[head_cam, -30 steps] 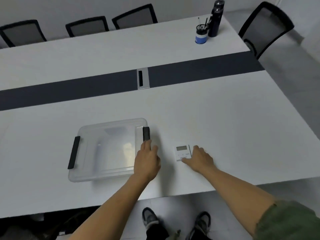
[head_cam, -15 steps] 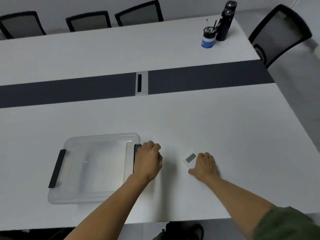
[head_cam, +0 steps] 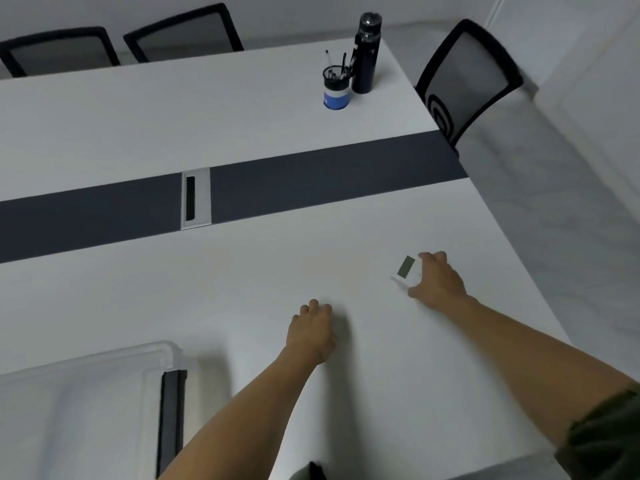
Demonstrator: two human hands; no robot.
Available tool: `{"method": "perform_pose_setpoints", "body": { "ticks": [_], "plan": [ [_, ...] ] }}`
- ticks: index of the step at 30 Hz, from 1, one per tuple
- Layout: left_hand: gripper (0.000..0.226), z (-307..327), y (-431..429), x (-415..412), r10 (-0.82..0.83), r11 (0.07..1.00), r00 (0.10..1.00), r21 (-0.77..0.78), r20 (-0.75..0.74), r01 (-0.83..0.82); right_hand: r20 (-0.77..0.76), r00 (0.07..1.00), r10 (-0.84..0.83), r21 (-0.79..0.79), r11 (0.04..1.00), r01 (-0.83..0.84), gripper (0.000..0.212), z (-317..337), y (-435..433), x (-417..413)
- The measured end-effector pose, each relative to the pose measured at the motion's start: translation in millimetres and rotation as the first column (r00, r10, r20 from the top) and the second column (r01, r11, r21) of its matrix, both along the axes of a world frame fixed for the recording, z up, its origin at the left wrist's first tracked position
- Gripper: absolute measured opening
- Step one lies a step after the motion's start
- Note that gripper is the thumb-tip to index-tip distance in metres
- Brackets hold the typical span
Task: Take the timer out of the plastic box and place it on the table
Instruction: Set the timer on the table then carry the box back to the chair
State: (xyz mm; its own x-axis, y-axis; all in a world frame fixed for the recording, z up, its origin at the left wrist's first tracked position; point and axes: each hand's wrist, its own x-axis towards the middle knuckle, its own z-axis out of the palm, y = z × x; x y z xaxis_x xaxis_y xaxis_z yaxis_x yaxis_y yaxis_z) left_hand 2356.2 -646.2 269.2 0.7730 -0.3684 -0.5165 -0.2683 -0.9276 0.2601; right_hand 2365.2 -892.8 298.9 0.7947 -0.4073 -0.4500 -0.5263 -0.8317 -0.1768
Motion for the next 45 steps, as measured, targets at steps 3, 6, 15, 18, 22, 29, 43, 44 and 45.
{"method": "perform_pose_setpoints", "body": {
  "ticks": [3, 6, 15, 18, 22, 29, 43, 44, 45],
  "plan": [
    [0.053, -20.1, -27.8, 5.2, 0.092, 0.996, 0.995, 0.022, -0.045, -0.091, -0.005, 0.996, 0.09, -0.013, 0.996, -0.09, 0.085, -7.5, -22.8, 32.7],
    [0.092, -38.7, -60.3, 0.2, 0.223, 0.967, 0.973, 0.14, -0.062, -0.213, -0.016, 0.97, 0.241, -0.016, 0.97, -0.241, 0.079, -22.7, -40.0, 69.9],
    [0.113, -51.1, -98.6, -7.2, 0.345, 0.891, 0.938, 0.328, -0.036, -0.315, 0.002, 0.836, 0.549, -0.012, 0.836, -0.549, 0.074, -65.8, -60.1, 149.4],
    [0.114, -57.2, -99.3, -8.8, 0.36, 0.887, 0.932, 0.324, -0.041, -0.328, 0.009, 0.808, 0.59, -0.002, 0.808, -0.59, 0.076, -70.9, -58.8, 164.4],
    [0.129, -70.4, -96.3, -10.7, 0.373, 0.891, 0.927, 0.297, -0.044, -0.344, 0.003, 0.773, 0.635, -0.004, 0.773, -0.635, 0.075, -73.4, -57.2, 173.5],
    [0.136, -65.6, -96.2, -8.8, 0.396, 0.888, 0.917, 0.274, -0.049, -0.369, 0.053, 0.808, 0.587, -0.006, 0.809, -0.588, 0.084, -60.5, -83.3, 150.7],
    [0.036, 6.4, -183.1, -65.0, 0.476, 0.879, 0.879, 0.029, -0.018, -0.475, 0.044, 0.906, 0.421, 0.065, 0.904, -0.424, 0.048, -27.4, -204.9, -48.7],
    [0.037, 12.8, -193.2, -73.2, 0.466, 0.885, 0.885, 0.009, -0.01, -0.466, 0.057, 0.907, 0.416, 0.066, 0.905, -0.42, 0.046, -23.8, -208.2, -60.4],
    [0.037, 17.9, -201.7, -80.2, 0.458, 0.889, 0.889, -0.006, -0.003, -0.458, 0.071, 0.907, 0.414, 0.064, 0.906, -0.419, 0.046, -21.1, -210.8, -69.7]
  ]
}}
